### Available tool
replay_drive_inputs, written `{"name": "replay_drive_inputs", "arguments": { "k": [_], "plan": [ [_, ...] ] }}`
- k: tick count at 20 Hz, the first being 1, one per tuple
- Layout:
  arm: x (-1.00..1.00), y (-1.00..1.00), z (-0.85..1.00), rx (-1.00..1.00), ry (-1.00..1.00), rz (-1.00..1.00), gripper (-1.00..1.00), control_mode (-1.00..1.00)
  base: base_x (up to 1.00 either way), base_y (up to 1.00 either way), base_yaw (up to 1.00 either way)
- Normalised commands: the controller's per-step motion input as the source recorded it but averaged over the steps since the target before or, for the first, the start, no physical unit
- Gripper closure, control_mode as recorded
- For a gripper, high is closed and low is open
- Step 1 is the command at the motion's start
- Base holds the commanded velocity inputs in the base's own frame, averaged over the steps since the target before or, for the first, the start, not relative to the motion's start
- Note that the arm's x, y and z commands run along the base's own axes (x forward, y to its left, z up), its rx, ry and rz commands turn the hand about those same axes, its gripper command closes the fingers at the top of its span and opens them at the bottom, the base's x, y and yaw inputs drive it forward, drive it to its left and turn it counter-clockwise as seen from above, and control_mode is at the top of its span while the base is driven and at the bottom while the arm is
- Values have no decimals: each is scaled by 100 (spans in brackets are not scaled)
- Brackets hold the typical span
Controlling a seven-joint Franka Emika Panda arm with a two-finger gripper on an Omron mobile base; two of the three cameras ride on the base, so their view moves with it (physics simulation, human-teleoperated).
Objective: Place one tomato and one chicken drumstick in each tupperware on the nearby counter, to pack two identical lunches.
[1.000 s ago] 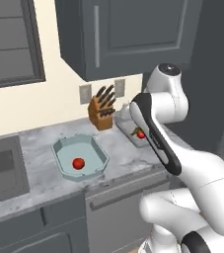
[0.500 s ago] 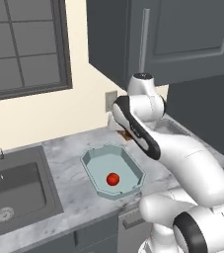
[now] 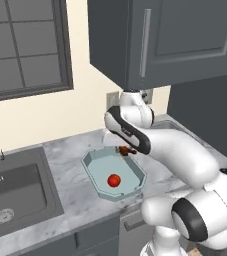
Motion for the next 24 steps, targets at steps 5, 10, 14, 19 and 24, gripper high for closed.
{"name": "replay_drive_inputs", "arguments": {
  "k": [5,10,14,19,24],
  "plan": [
    [-48,38,-60,-13,-15,6,100,-100,0,0,0],
    [5,5,-4,-1,-6,0,100,-100,0,0,0],
    [100,-4,-40,-3,0,-4,100,-100,0,0,0],
    [100,0,-57,-3,0,-4,-100,-100,0,0,0],
    [36,3,-3,-3,0,-5,-100,-100,0,0,0]
  ]
}}
